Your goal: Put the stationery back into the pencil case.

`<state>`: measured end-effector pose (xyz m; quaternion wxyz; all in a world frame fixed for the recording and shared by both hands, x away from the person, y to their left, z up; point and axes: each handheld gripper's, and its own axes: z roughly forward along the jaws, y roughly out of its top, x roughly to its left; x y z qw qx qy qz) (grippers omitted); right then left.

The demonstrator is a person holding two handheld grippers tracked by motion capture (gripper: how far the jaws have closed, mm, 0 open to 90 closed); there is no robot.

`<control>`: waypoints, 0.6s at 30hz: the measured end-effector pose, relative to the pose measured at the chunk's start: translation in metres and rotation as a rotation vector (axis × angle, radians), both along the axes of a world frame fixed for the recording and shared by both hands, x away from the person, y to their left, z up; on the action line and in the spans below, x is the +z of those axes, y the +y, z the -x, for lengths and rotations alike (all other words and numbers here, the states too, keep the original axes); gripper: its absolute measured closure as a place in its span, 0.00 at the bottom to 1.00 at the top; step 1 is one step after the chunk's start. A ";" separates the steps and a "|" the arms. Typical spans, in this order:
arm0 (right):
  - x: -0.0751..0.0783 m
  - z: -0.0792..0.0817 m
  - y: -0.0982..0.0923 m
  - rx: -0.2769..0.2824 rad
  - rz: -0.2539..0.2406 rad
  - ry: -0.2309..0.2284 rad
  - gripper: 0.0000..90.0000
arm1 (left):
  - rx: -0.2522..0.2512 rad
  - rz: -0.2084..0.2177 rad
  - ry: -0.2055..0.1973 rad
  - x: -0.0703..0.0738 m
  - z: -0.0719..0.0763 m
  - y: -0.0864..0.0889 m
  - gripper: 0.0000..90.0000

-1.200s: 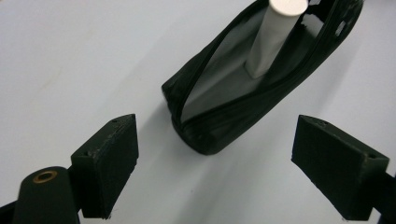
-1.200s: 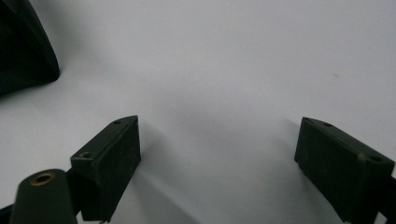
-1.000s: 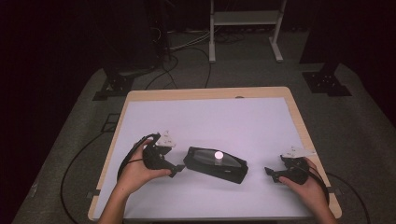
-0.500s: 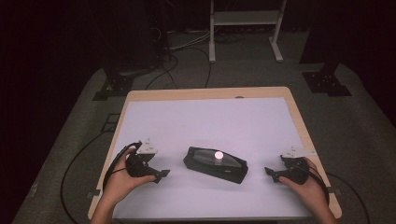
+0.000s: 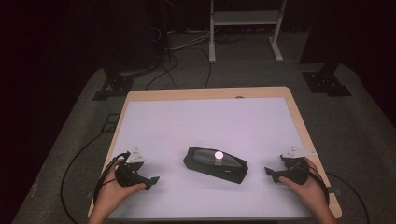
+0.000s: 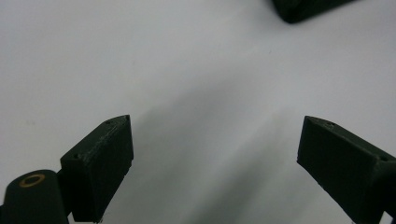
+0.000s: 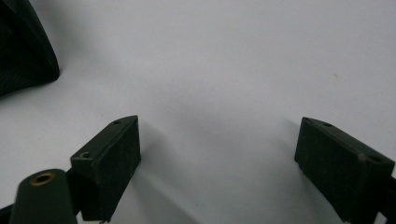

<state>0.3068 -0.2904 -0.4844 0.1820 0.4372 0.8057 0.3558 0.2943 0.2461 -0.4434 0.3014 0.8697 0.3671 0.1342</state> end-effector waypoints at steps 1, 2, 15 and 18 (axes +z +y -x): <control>0.000 0.000 0.000 0.000 0.000 0.000 0.14 | 0.004 -0.004 0.002 -0.001 0.001 0.001 0.11; 0.000 0.000 0.000 0.000 0.000 0.000 0.14 | 0.008 -0.007 0.003 -0.003 0.001 0.002 0.11; 0.000 0.000 0.000 0.000 0.000 0.000 0.14 | 0.046 -0.010 -0.009 -0.023 0.010 0.008 0.11; 0.000 0.000 0.000 0.000 0.000 0.000 0.14 | 0.050 -0.001 -0.017 -0.025 0.012 0.010 0.10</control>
